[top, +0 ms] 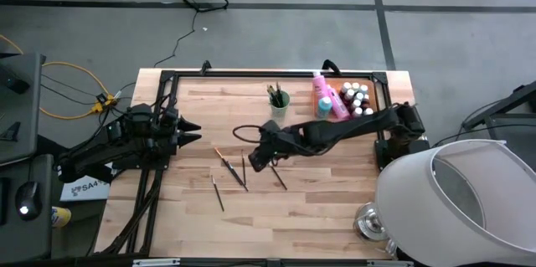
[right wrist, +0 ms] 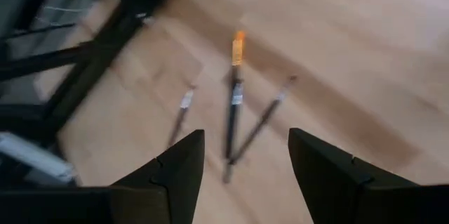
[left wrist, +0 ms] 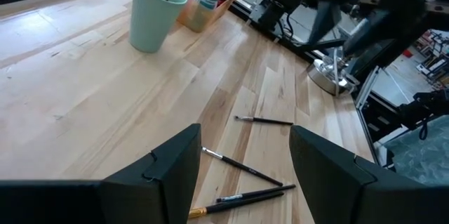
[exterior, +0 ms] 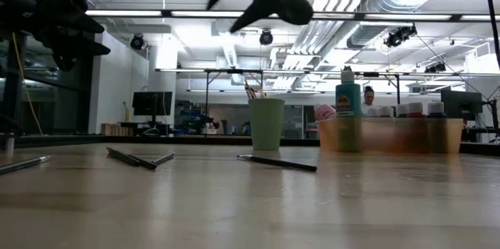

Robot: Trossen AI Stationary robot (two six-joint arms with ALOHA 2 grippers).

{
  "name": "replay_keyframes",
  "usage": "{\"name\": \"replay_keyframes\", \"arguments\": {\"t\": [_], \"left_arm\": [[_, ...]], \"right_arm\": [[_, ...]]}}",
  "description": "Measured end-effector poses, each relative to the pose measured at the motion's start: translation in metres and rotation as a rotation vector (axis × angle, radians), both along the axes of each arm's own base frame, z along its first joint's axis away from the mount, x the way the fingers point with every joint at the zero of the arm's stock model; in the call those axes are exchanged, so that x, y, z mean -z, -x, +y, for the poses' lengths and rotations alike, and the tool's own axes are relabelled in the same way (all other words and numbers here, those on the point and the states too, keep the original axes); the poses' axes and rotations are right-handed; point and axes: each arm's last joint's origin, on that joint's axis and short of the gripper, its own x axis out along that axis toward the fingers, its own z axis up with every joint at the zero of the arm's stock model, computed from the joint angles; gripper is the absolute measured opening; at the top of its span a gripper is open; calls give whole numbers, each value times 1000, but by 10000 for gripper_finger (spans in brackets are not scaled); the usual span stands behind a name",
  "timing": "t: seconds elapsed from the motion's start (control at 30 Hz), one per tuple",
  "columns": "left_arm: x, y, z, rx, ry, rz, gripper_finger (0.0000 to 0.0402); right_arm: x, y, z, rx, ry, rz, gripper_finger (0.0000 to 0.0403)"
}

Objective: Pick & Place Paint Supplies
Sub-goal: Put the silver paintbrush into the green cup

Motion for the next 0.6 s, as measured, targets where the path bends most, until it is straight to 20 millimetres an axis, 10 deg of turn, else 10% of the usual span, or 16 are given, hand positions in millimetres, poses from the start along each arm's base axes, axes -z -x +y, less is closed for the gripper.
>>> {"name": "replay_keyframes", "arguments": {"t": [0.6], "left_arm": [[0,0,0,1,1,0,214]], "right_arm": [[32,-25,8,-47,-203,45,199]]}}
